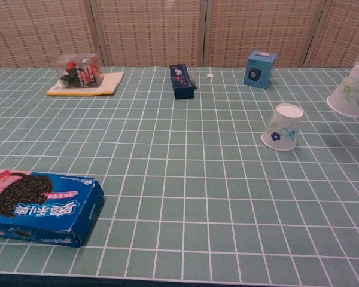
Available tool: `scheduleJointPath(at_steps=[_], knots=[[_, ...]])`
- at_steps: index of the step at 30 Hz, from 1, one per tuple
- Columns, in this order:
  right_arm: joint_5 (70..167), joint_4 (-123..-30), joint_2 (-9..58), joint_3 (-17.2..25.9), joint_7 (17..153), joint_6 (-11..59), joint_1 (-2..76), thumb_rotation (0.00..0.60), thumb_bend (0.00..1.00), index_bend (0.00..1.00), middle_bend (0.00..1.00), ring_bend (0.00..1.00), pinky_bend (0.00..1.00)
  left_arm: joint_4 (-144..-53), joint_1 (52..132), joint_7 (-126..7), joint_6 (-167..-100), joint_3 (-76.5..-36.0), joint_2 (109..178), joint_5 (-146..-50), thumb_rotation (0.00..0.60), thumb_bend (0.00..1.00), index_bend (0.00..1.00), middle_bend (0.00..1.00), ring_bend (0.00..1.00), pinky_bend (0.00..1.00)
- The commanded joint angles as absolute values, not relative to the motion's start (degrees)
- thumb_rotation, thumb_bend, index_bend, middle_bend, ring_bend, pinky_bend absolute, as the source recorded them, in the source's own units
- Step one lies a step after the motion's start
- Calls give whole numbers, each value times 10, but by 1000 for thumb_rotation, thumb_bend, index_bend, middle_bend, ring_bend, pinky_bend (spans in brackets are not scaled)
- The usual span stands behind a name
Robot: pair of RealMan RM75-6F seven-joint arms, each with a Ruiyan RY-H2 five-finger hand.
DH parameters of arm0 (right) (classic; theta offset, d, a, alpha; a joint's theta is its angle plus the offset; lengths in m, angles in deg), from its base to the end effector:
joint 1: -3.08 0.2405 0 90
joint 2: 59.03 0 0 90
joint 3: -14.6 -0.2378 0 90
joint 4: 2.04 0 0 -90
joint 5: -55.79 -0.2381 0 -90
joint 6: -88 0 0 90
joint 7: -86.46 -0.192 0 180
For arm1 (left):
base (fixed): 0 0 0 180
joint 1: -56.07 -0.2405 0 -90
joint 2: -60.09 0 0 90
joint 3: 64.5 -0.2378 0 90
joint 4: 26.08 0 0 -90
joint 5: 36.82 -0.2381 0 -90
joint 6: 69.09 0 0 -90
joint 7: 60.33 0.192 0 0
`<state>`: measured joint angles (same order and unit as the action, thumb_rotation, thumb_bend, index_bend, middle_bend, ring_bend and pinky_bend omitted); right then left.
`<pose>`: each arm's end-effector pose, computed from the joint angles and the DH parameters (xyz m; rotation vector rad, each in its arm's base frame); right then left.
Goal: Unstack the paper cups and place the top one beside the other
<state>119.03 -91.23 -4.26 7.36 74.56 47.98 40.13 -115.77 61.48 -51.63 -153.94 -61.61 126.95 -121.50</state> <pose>-0.2689 -0.4007 0.1128 1.5904 -1.2752 0.7184 -0.3120 0.2335 0.1159 -1.4181 -0.7958 -0.7869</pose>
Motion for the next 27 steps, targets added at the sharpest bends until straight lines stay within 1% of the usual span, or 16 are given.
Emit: scheduleJointPath(at_steps=[1, 8, 15, 27], knots=[[1226, -857, -6, 79, 702, 501, 393, 600, 349, 321, 0, 0, 0, -1157, 617, -514, -1537, -615, 1271, -1212, 600, 495, 0, 0, 0, 0], [1274, -771, 55, 83, 634, 535, 399, 600, 349, 321, 0, 0, 0, -1157, 616, -521, -1536, -613, 1268, -1207, 600, 495, 0, 0, 0, 0], [1303, -723, 90, 85, 601, 549, 408, 600, 349, 321, 0, 0, 0, -1159, 614, -525, -1541, -615, 1265, -1210, 600, 495, 0, 0, 0, 0], [1322, -683, 118, 87, 575, 566, 423, 600, 349, 321, 0, 0, 0, -1159, 614, -524, -1541, -615, 1266, -1209, 600, 495, 0, 0, 0, 0]])
